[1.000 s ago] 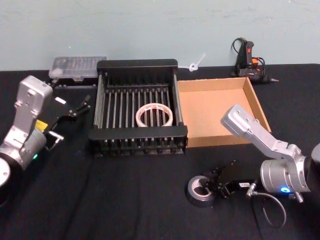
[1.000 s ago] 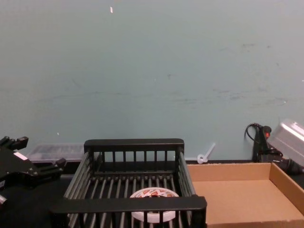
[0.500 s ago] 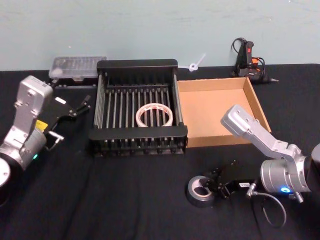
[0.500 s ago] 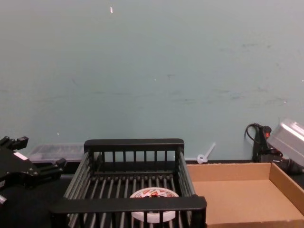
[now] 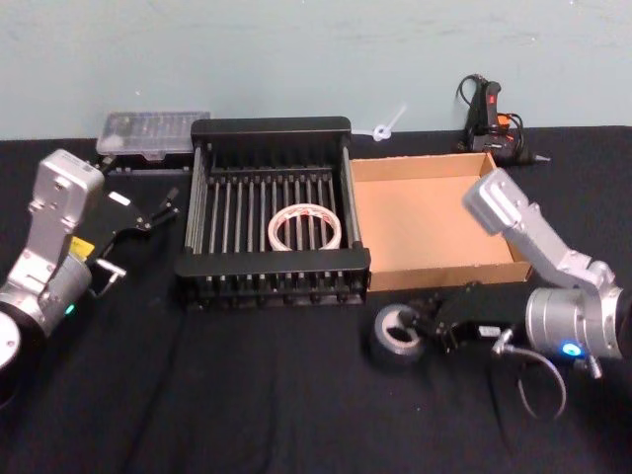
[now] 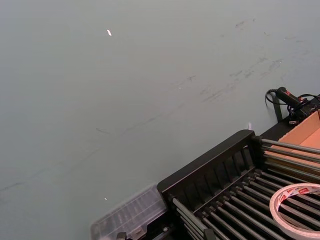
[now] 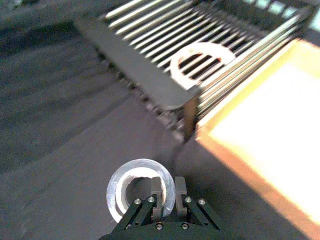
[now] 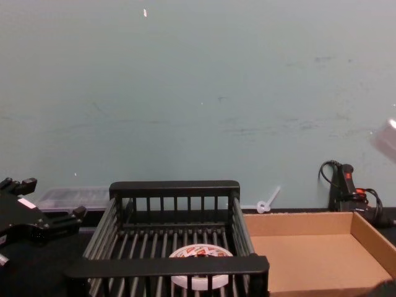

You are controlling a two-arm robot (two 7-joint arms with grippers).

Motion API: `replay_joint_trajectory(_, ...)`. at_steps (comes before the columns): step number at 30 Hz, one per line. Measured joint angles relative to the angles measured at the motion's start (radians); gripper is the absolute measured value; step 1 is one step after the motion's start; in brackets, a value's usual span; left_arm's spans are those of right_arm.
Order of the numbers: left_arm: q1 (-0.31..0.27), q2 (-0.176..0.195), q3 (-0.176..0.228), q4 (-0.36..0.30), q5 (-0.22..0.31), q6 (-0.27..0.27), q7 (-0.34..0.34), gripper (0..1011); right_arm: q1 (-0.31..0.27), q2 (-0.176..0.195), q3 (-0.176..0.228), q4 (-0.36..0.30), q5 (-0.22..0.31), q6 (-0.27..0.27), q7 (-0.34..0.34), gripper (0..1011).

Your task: Pick up the white tape and place it into the black box , Pick up the silver tape and place it into the brown box.

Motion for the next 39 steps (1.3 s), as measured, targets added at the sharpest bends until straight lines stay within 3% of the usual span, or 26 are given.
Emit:
replay_joint_trajectory(5,0.000,0.000,0.000,0.000,0.000,0.000,0.000,1001,0.013,-0.019,0.045,0.015,0.014,-0.019,-0.053,168)
replay_joint_trajectory(15,0.000,0.000,0.000,0.000,0.000,0.000,0.000,1001,0.066,-0.066,0.089,0.085,-0.009,-0.035,-0.126,168)
replay_joint_trajectory(25,0.000,0.000,0.000,0.000,0.000,0.000,0.000,1001,0.131,-0.134,0.098,0.194,-0.057,-0.056,-0.155,168)
replay_joint_trajectory(39,0.000,0.000,0.000,0.000,0.000,0.000,0.000,1001,0.208,-0.217,0.081,0.355,-0.121,-0.058,-0.155,168)
